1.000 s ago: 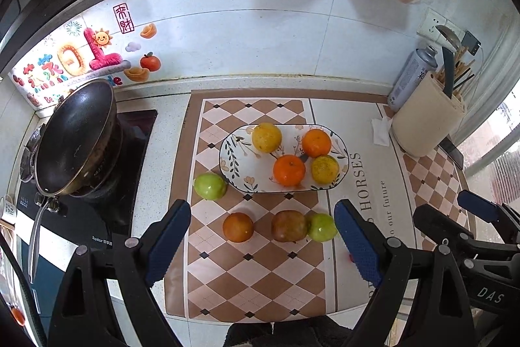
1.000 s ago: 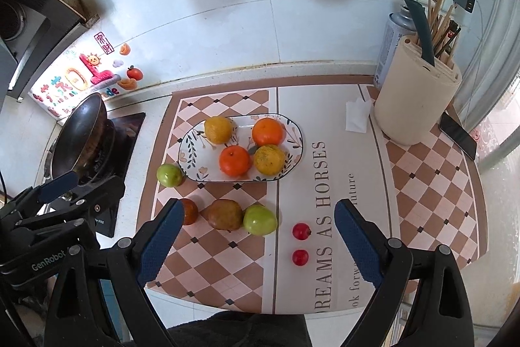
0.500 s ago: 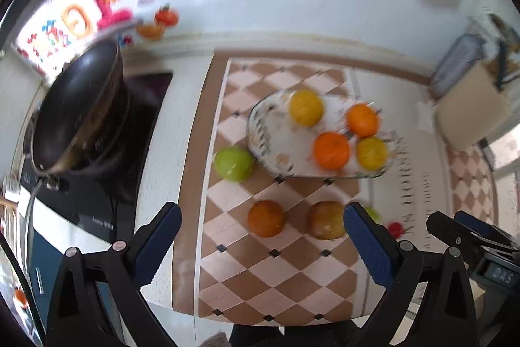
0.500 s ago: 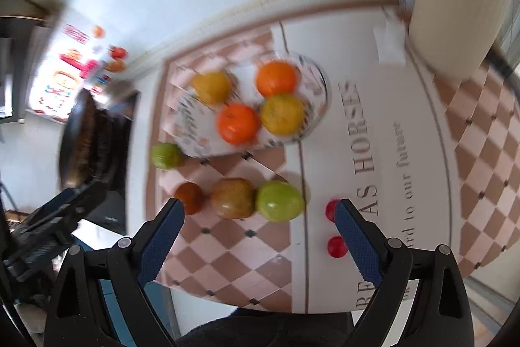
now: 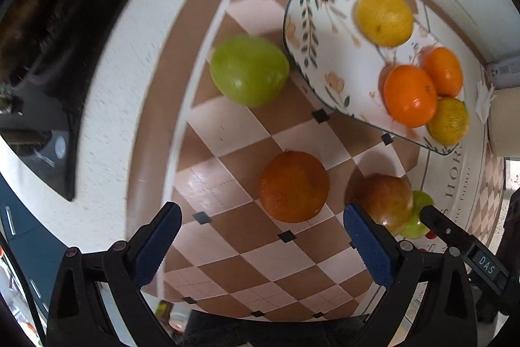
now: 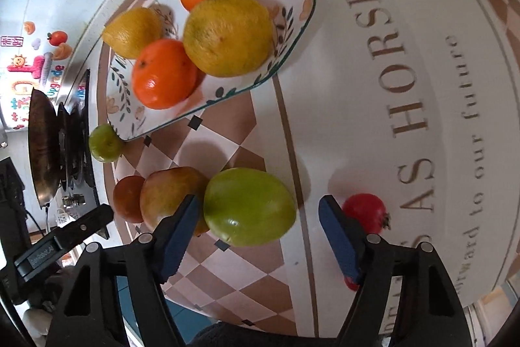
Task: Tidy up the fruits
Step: 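Grasp the brown orange with the left tool while the right tool grasps the green apple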
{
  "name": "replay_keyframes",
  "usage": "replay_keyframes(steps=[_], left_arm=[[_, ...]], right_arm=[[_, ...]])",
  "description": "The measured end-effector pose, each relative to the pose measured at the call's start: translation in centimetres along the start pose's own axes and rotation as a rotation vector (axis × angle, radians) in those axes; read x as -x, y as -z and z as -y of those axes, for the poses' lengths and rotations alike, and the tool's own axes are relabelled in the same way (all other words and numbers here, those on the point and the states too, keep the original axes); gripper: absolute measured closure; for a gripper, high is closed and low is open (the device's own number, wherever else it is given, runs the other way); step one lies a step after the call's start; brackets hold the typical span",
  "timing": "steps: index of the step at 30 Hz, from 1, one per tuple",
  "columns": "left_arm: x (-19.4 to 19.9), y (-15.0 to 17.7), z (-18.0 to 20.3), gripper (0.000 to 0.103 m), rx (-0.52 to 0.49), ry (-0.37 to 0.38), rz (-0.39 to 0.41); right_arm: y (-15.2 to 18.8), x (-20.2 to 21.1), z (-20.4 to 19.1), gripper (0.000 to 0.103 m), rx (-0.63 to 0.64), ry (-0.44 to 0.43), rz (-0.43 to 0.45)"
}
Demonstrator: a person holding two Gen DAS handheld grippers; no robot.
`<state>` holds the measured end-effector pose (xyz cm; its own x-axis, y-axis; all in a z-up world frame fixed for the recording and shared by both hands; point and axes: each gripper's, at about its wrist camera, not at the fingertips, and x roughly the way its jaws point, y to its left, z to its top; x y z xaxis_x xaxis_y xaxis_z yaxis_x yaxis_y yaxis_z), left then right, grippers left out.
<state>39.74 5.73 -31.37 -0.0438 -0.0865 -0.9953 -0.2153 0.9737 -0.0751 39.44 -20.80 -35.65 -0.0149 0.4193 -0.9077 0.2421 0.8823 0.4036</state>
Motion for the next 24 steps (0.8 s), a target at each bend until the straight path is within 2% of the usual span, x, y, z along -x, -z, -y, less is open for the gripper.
replay_keyframes(steps=[1, 3, 4, 5, 10, 11, 13, 15, 20, 24], left_arm=[[-0.4, 0.0, 0.1, 0.001, 0.005, 0.011, -0.011], [-1.1, -0.1, 0.5, 0.001, 0.009, 0.021, -0.026], [-1.3, -0.2, 0.8, 0.001, 0.006, 0.027, -0.028], [-1.5, -0.2, 1.0, 0.001, 0.004, 0.030, -0.030], [-2.6, -0.6, 2.7, 0.001, -0.040, 0.024, -0.026], [-2.8, -0.6, 3.1, 0.003, -0.056, 0.014, -0.021], [-3.2, -0.7, 3.6, 0.017, -0.078, 0.005, -0.017], [-3.8, -0.5, 4.1, 0.049, -0.105, -0.016, -0.019], [-4.5, 1.1, 5.3, 0.051, -0.166, -0.052, -0.013], [-4.8, 3.6, 5.5, 0.051, -0.170, -0.032, -0.034]], right_arm=[[-0.1, -0.7, -0.1, 0.031, 0.004, -0.008, -0.015], [-0.3, -1.0, -0.2, 0.034, 0.007, -0.015, -0.012], [-0.3, -1.1, -0.2, 0.039, 0.008, -0.030, -0.015], [-0.4, -1.0, -0.1, 0.039, 0.002, -0.044, -0.019], [0.3, -0.2, -0.4, 0.039, 0.078, 0.093, -0.010], [0.4, -0.2, -0.3, 0.039, 0.083, 0.097, -0.016], [0.6, -0.2, -0.1, 0.039, 0.090, 0.096, -0.034], [0.5, -0.3, -0.1, 0.038, 0.091, 0.091, -0.043], [0.2, -0.7, -0.1, 0.038, 0.079, 0.086, -0.052], [0.3, -0.8, -0.4, 0.038, 0.091, 0.098, -0.051]])
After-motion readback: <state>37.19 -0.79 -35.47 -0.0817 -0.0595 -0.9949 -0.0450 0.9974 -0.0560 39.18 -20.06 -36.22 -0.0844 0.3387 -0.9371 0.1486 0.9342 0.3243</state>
